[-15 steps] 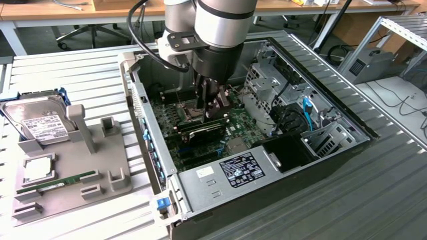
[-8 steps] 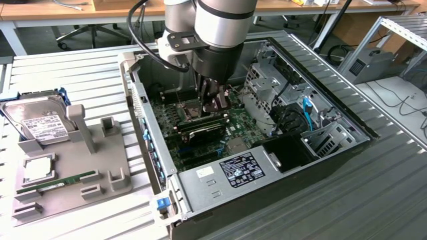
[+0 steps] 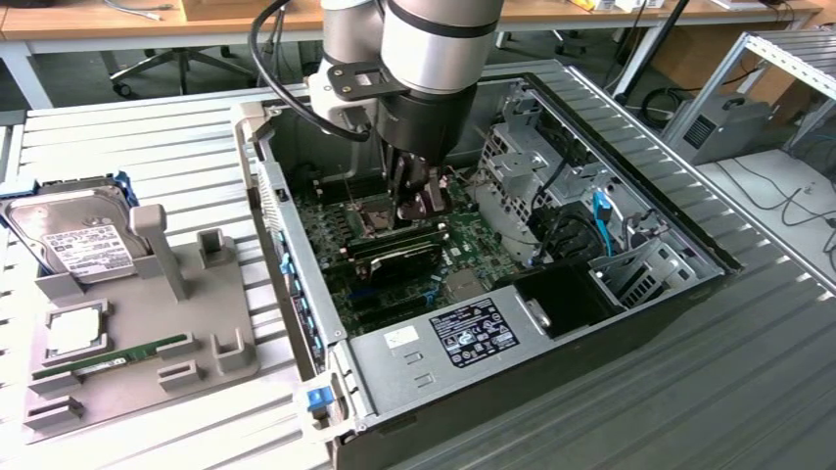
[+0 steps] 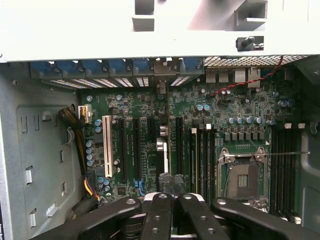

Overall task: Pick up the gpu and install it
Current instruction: 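Press down on the gpu until it lock into place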

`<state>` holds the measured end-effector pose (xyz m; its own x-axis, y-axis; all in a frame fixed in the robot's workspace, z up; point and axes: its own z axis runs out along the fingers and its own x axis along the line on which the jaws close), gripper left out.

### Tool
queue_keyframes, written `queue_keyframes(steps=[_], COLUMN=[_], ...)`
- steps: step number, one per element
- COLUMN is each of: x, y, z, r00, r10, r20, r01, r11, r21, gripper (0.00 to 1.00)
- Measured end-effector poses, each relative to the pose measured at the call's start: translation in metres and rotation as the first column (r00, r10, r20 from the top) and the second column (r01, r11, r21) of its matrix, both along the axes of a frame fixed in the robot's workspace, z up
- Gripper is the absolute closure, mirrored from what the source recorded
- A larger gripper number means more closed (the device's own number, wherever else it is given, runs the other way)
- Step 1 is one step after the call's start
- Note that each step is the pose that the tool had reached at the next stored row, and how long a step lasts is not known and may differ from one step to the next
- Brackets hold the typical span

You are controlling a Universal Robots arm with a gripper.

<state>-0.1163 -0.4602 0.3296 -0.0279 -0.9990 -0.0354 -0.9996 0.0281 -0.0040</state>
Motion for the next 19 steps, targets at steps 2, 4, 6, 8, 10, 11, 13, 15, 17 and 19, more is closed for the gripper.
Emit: queue_keyframes(steps=[2,4,6,8,10,11,13,15,17,19], x=[0.0,0.001,0.003,0.007,0.011,0.013,0.019,0.025,0.027,0.026], y=[0.0,0.0,0.0001,0.0,0.0,0.0,0.0,0.0,-0.0001,0.0], z=[0.0,0.0,0.0001,0.0,0.0,0.0,0.0,0.0,0.0,0.0], r00=[1.0,1.0,1.0,1.0,1.0,1.0,1.0,1.0,1.0,1.0], r10=[0.0,0.0,0.0,0.0,0.0,0.0,0.0,0.0,0.0,0.0], r20=[0.0,0.0,-0.0002,0.0,-0.0001,0.0,0.0,0.0,0.0,0.0], r01=[0.0,0.0,0.0,0.0,0.0,0.0,0.0,0.0,0.0,0.0], r11=[1.0,1.0,1.0,1.0,1.0,1.0,1.0,1.0,1.0,1.0], r21=[0.0,0.0,-0.0002,0.0,-0.0001,0.0,0.0,0.0,0.0,0.0], gripper=[0.89,0.89,0.89,0.89,0.89,0.89,0.89,0.89,0.89,0.89])
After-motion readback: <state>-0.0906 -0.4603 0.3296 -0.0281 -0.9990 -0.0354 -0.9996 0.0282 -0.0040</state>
